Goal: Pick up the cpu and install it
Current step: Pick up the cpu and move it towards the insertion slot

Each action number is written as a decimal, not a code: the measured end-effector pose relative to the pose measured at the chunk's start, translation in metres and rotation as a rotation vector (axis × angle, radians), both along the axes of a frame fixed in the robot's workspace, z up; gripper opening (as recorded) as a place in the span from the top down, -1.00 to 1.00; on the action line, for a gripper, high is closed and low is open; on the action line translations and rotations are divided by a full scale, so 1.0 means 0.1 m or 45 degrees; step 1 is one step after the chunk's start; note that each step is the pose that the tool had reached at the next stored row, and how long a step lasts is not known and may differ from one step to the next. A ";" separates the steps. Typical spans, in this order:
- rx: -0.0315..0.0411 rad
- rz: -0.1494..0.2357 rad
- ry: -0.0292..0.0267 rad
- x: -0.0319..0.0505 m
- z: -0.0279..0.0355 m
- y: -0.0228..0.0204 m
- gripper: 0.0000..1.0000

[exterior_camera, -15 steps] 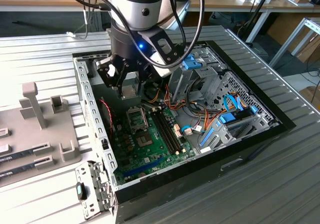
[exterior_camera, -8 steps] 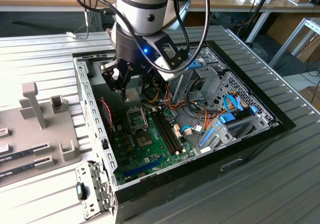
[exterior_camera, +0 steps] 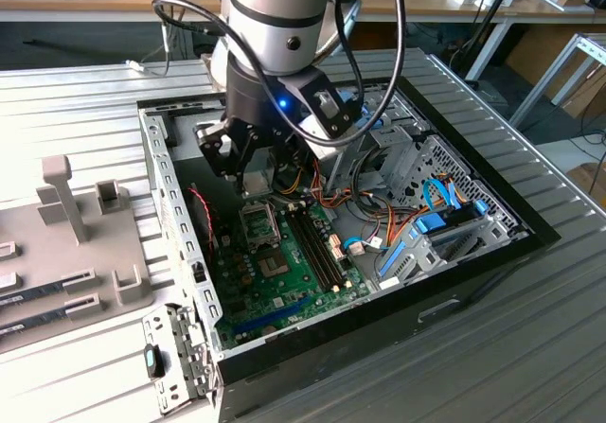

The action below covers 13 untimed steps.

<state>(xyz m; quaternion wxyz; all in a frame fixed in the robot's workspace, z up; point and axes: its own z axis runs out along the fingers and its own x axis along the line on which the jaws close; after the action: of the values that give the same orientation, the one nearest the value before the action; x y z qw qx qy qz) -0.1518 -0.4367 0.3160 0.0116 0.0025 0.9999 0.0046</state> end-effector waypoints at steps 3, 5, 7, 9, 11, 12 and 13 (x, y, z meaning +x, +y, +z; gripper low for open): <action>0.0002 0.000 0.0000 0.043 -0.038 -0.032 0.05; 0.0002 0.000 0.0000 0.071 -0.061 -0.049 0.05; 0.0001 0.000 0.0001 0.092 -0.077 -0.059 0.05; -0.0001 0.000 0.0004 0.115 -0.094 -0.074 0.05; 0.0003 0.000 0.0003 0.139 -0.108 -0.094 0.05; 0.0004 0.000 0.0004 0.149 -0.113 -0.103 0.05; 0.0005 0.000 0.0004 0.160 -0.117 -0.112 0.05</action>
<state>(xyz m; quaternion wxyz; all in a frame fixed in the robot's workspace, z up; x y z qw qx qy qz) -0.1358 -0.4478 0.3043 0.0114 0.0025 0.9999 0.0048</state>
